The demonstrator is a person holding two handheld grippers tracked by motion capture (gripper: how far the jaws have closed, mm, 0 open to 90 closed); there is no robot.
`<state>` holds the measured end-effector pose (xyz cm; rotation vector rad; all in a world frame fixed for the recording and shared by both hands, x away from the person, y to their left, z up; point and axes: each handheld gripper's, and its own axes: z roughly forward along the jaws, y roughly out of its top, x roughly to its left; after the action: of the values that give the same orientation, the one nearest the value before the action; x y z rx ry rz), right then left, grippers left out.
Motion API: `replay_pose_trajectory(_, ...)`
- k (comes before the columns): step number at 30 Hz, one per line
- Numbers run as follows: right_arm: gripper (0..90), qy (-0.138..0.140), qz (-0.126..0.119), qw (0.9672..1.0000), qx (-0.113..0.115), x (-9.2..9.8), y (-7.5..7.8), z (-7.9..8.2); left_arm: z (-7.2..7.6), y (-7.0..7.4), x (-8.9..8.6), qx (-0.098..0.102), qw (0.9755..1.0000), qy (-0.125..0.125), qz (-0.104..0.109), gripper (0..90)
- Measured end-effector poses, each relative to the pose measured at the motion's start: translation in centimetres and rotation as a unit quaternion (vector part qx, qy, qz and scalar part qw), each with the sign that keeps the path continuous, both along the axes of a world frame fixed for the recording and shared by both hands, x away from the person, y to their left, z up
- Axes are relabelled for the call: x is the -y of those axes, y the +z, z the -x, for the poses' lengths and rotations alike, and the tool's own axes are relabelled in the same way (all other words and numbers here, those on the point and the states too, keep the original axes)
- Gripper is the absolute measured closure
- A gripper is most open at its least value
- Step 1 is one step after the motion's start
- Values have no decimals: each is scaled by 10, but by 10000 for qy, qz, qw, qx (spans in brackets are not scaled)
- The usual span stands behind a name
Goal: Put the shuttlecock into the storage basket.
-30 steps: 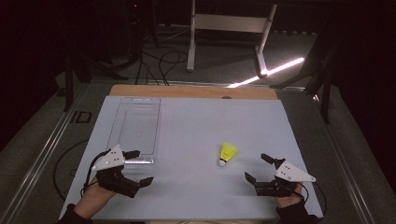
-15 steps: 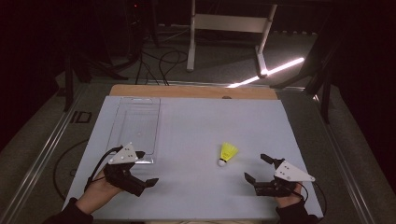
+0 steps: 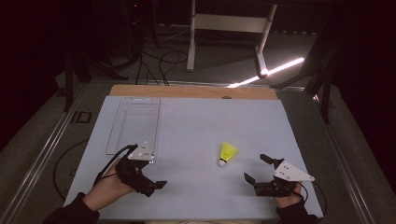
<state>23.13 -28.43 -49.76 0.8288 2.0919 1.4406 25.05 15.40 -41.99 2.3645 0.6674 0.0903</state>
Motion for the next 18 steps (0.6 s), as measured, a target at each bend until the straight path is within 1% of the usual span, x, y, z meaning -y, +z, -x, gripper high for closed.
replay_pose_trajectory(1, 92, 9, -3, 10000, -1, 0, 0, 0, 0, -1, 8, -128, 9998, -20, -140, 0)
replay_pose_trajectory(2, 92, 5, 11, 10000, 9, 0, 0, 0, 0, -1, 12, -161, 9997, -24, -183, 0)
replay_pose_trajectory(4, 92, 8, 12, 10000, 7, 0, 0, 0, 0, -3, 19, -139, 9994, -36, -303, 0)
replay_pose_trajectory(7, 92, 4, 14, 10000, 13, 0, 1, 0, -1, -4, 27, -181, 9991, -82, -369, 0)
replay_pose_trajectory(9, 92, 11, 13, 10000, 7, 0, 0, 0, -2, -4, 32, -257, 9990, -89, -358, 0)
replay_pose_trajectory(10, 92, 11, 17, 10000, 10, 0, 0, 0, -3, -4, 35, -262, 9988, -111, -405, 0)
replay_pose_trajectory(11, 92, 14, 35, 10000, 13, 0, 0, 0, -4, -5, 38, -219, 9989, -73, -418, 0)
replay_pose_trajectory(12, 92, 22, 36, 10000, 3, 0, 0, 0, -5, -5, 40, -234, 9987, -67, -449, 0)
replay_pose_trajectory(15, 92, 16, 51, 10000, 4, -1, 1, 1, -7, -6, 47, -282, 9979, -151, -556, 0)
replay_pose_trajectory(16, 92, 12, 45, 10000, 10, -1, 1, 1, -8, -7, 49, -277, 9974, -190, -631, 0)
replay_pose_trajectory(17, 92, 12, 45, 10000, 10, -1, 1, 1, -8, -7, 49, -277, 9974, -190, -631, 0)
replay_pose_trajectory(18, 92, 5, 48, 10000, 26, 0, 1, 1, -8, -8, 53, -308, 9972, -226, -647, 0)
